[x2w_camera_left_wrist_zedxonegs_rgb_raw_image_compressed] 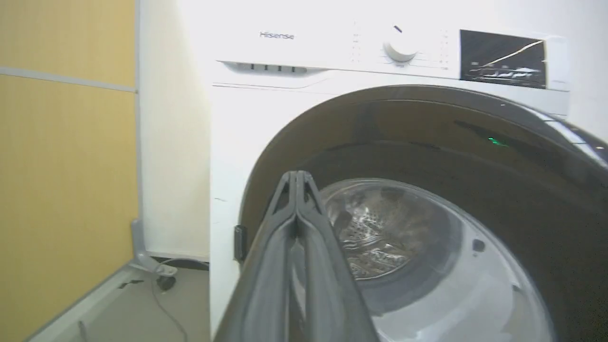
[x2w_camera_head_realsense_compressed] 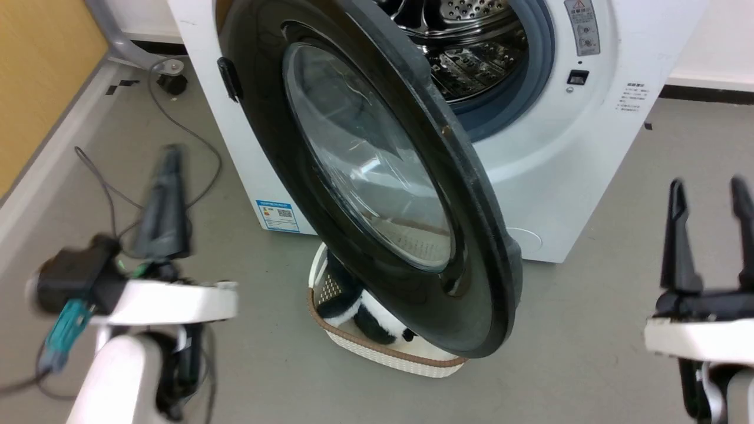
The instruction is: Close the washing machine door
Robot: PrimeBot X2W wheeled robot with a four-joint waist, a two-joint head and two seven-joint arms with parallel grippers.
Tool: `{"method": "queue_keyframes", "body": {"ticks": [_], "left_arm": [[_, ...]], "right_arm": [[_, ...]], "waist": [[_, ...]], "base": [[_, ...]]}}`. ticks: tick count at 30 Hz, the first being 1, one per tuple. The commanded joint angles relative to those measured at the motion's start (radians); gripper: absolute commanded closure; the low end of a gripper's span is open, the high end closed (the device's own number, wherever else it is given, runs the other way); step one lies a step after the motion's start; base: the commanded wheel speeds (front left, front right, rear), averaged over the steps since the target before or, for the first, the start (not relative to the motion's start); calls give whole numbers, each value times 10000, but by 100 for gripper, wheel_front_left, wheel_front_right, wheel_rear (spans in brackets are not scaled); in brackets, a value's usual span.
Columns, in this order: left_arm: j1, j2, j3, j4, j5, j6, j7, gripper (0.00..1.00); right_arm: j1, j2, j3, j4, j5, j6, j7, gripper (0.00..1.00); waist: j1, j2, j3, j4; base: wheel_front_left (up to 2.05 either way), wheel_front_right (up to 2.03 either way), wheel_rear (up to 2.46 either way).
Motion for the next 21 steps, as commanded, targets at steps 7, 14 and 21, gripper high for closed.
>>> {"method": "queue_keyframes", "body": {"ticks": [7,14,21], "left_arm": [[1272,-74,1046,-577,2410,1517,-42,100],[2260,-405,1333,-310,2799,1904,-42,0],[2879,-775,1582,-18,2746,1626,-43,0]], "right_arm": [[-857,17,179,-1004,-78,8,-44,0],[-1462,17,1259,-1877,424,8,-44,0],[-1754,-40,2790,-2255,526,8,-44,100]], "waist": [[0,0,-109,184],[0,0,-191,405],[0,0,-369,625]], "base": [[0,0,0],[0,0,0],[0,0,0]]}}
